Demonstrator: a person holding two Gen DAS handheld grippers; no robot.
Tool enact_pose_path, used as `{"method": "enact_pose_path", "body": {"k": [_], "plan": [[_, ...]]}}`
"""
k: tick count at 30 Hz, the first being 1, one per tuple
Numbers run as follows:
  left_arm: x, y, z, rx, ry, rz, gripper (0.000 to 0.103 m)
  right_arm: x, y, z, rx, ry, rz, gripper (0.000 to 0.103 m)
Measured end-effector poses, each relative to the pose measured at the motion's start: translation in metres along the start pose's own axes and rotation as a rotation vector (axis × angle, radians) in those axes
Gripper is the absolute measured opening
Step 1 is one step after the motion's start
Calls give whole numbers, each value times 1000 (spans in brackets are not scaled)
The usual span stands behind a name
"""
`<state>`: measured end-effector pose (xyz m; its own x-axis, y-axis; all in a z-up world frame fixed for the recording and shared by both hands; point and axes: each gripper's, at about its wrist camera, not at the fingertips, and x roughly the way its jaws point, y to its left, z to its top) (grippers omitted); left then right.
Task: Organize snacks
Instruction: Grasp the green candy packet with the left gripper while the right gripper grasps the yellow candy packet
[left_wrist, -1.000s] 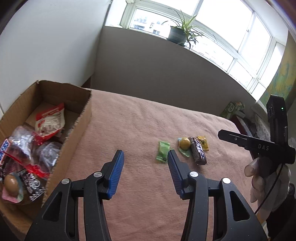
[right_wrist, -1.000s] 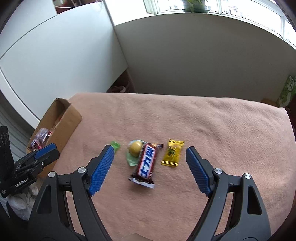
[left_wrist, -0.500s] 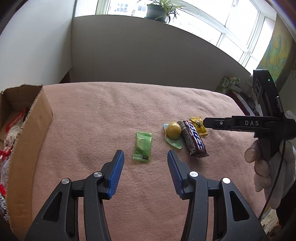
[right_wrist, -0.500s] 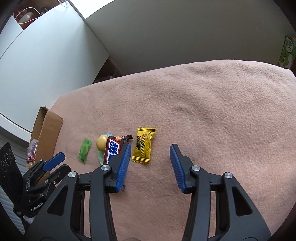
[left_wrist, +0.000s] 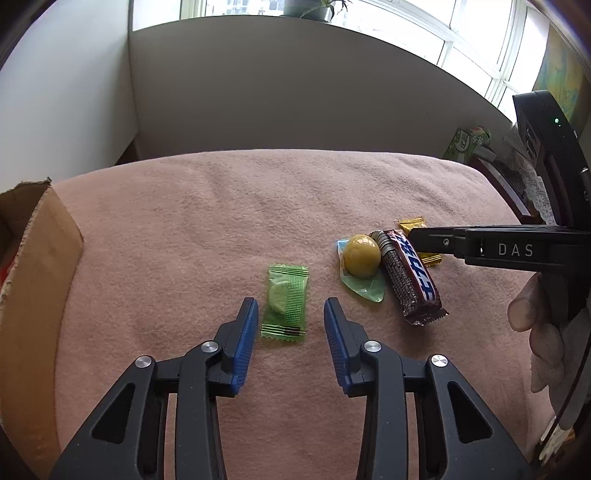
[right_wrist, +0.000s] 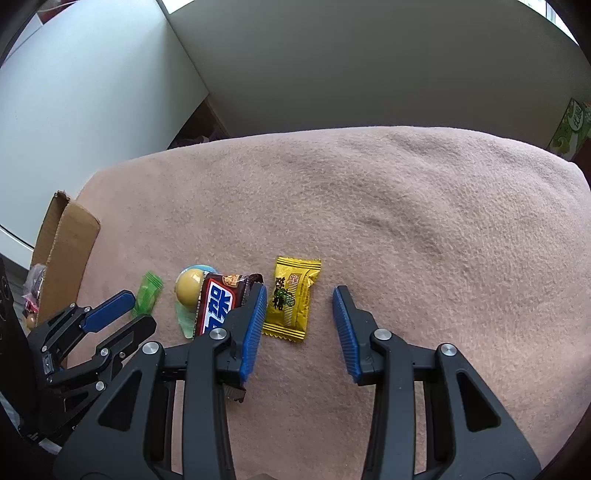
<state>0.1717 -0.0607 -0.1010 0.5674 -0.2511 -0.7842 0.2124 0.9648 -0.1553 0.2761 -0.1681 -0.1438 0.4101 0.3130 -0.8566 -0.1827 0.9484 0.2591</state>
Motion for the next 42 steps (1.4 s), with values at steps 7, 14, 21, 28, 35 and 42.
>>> {"method": "enact_pose_path", "body": {"k": [7, 14, 21, 28, 35, 42], "plan": [[4, 4, 1, -10, -20, 32, 21, 7, 25, -5, -129, -11, -103, 39], [2, 0, -3, 21, -33, 47, 20, 7, 38, -12, -183, -19, -154, 23], [0, 1, -4, 15, -45, 38, 19, -3, 30, -19, -161, -30, -124, 22], [-5, 2, -7, 3, -53, 20, 19, -16, 15, -29, -123, -49, -78, 22], [-19, 4, -10, -23, -76, 0, 19, -34, 7, -35, -108, -74, -46, 22], [-34, 6, -7, -41, -109, 2, 19, -54, 10, -35, -116, -101, -14, 22]]}}
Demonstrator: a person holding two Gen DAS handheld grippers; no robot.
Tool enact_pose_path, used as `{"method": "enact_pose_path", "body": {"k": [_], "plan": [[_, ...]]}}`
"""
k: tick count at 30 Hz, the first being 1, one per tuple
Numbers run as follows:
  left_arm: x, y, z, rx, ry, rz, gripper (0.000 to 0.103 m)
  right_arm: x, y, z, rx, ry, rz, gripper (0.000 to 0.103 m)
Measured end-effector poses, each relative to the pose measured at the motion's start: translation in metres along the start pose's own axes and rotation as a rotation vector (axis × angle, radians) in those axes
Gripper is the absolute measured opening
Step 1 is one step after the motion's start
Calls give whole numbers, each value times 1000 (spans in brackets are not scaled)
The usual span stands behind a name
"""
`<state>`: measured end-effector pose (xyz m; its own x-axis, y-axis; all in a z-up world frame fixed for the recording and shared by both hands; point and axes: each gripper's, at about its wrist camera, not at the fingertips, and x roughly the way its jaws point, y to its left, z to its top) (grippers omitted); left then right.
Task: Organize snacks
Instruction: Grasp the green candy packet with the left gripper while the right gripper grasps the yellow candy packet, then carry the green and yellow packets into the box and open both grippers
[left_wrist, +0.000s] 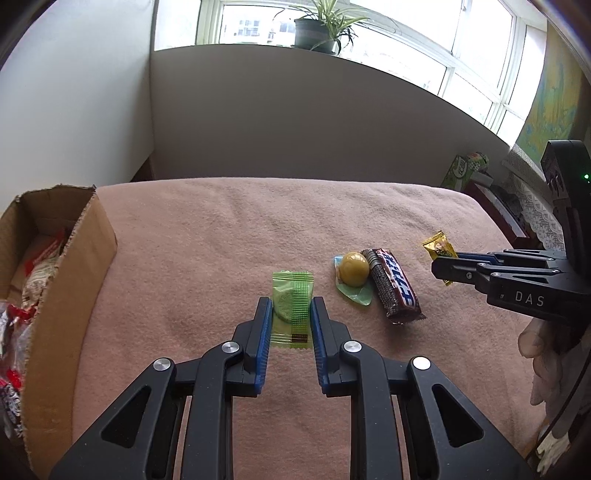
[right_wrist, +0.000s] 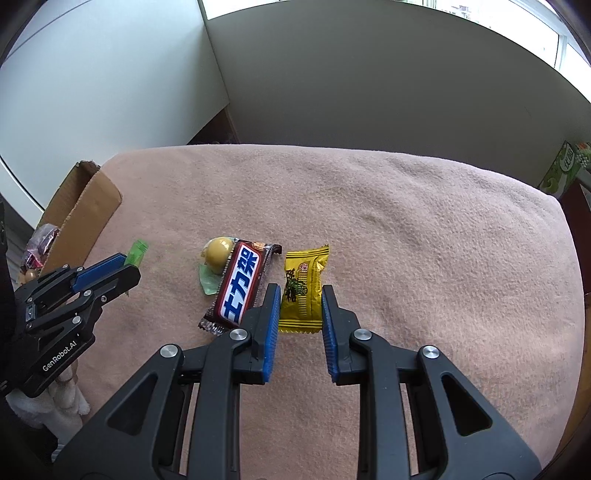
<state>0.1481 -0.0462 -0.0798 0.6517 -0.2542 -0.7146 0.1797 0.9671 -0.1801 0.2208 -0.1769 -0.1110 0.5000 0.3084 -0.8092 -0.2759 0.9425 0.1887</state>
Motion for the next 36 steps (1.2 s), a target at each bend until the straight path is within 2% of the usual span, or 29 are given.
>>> {"method": "enact_pose_path", "body": {"k": [6, 16, 23, 31, 36], "plan": [[-20, 5, 2, -10, -39, 26, 19, -21, 16, 6, -31, -33, 40, 22], [-57, 30, 3, -29, -112, 101, 19, -37, 78, 28, -129, -78, 106, 22], [-85, 64, -1, -88, -151, 139, 19, -33, 125, 41, -192, -85, 158, 22], [-109, 118, -8, -182, -179, 229, 19, -11, 184, 58, -242, -62, 262, 22], [-118, 148, -16, -237, -179, 276, 19, 3, 224, 64, -285, -50, 299, 22]]}}
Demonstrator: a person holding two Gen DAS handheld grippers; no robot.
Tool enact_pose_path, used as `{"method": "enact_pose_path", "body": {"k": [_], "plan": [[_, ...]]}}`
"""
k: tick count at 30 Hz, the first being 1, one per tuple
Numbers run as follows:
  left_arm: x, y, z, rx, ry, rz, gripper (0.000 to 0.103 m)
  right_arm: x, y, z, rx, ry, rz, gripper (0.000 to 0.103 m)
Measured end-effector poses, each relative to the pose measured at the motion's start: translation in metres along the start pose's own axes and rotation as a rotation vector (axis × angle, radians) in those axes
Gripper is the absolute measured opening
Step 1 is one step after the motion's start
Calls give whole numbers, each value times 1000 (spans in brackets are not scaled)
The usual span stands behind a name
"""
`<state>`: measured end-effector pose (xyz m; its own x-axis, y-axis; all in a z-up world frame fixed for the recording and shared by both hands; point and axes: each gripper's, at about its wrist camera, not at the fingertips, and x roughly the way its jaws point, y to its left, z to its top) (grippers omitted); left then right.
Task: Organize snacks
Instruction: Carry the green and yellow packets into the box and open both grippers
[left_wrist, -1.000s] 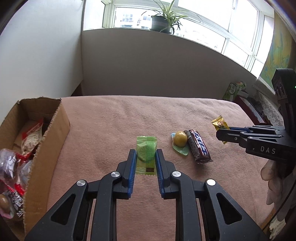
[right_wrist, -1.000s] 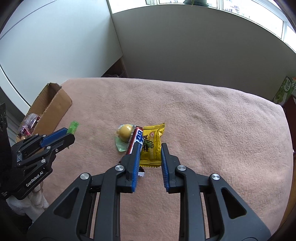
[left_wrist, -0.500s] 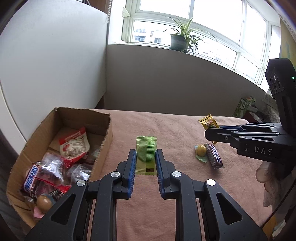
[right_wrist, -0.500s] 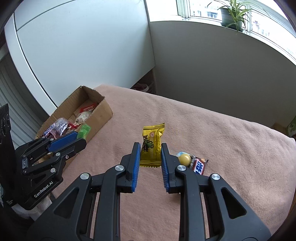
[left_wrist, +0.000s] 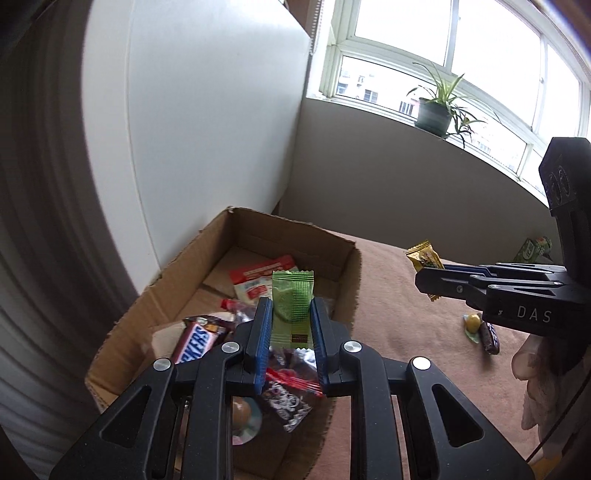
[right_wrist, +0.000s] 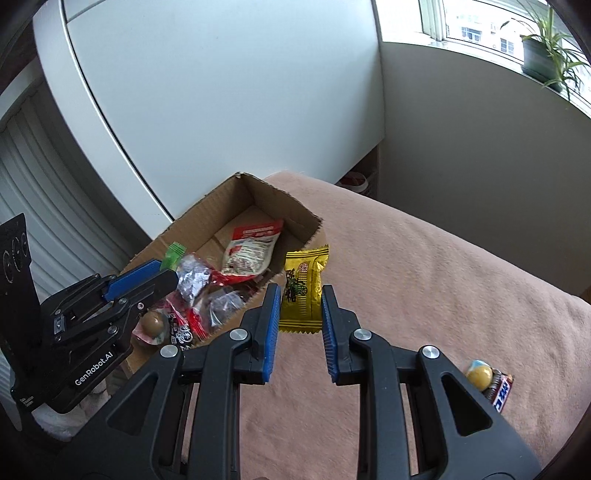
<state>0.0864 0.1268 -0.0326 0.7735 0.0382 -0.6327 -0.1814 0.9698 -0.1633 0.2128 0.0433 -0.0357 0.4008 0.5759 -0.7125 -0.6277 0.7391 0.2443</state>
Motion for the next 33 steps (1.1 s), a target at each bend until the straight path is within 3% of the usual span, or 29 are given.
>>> {"method": "enact_pose_path", "body": {"k": [12, 14, 18, 25, 27, 31, 33], "plan": [[0, 31, -6, -52, 17, 65, 19, 45, 39, 15, -28, 54, 74, 23], [0, 33, -7, -55, 21, 70, 21, 47, 39, 15, -25, 53, 73, 27], [-2, 38, -8, -69, 23, 75, 22, 45, 38, 14, -22, 25, 56, 59], [-4, 39, -9, -79, 25, 72, 23, 26, 28, 13, -11, -2, 46, 62], [-6, 38, -9, -83, 20, 73, 39, 19, 25, 11, -9, -12, 42, 68], [-6, 35, -7, -84, 16, 64, 43, 4, 15, 7, 5, -25, 35, 70], [-5, 34, -7, -88, 23, 73, 58, -4, 8, 2, 6, -27, 21, 71]]}}
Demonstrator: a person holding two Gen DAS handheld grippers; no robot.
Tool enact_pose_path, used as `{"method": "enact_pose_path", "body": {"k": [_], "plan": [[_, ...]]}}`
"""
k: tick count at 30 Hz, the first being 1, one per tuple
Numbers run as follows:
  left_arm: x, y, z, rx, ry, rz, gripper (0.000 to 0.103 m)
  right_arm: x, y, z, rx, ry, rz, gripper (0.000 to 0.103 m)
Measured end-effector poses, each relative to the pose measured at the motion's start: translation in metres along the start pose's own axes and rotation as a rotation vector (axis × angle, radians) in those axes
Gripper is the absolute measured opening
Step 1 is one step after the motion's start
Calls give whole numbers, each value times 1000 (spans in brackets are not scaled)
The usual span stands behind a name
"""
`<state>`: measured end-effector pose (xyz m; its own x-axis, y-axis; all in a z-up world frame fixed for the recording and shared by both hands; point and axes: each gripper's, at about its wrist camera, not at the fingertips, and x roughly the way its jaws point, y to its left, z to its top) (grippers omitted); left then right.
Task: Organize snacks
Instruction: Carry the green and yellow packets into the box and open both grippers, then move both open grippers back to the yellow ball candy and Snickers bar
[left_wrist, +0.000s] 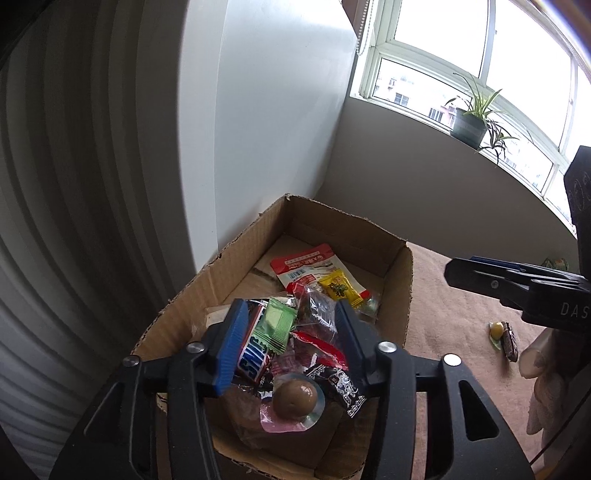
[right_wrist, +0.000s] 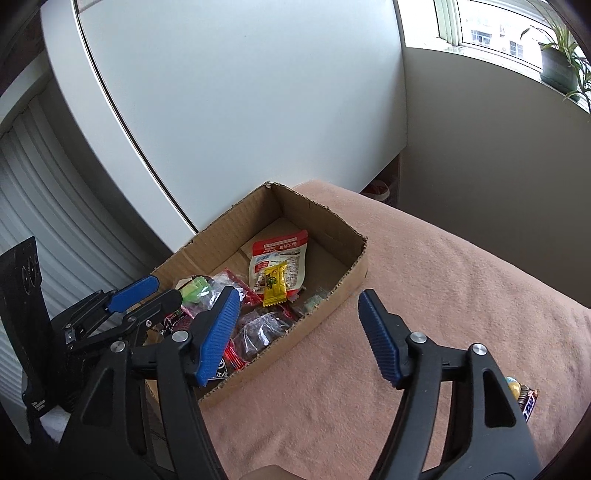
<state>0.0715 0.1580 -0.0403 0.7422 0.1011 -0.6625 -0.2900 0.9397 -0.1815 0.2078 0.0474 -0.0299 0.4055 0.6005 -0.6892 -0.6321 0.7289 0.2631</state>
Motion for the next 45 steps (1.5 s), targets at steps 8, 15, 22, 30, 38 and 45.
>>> {"method": "enact_pose_path", "body": {"k": [8, 15, 22, 30, 38, 45], "plan": [[-3, -5, 1, -24, -4, -7, 59, -46, -46, -24, 46, -40, -73, 81], [-6, -20, 3, -20, -21, -27, 60, -86, -108, -46, 151, -61, -163, 81], [-6, -37, 3, -13, -32, -53, 60, -101, -155, -72, 236, -47, -226, 81], [-6, -76, -1, 65, -39, -114, 60, -75, -169, -99, 244, 53, -287, 65], [10, -135, -16, 207, -2, -230, 60, -47, -180, -114, 266, 125, -299, 59], [33, -184, -30, 288, 83, -345, 60, -35, -181, -115, 243, 149, -303, 57]]}}
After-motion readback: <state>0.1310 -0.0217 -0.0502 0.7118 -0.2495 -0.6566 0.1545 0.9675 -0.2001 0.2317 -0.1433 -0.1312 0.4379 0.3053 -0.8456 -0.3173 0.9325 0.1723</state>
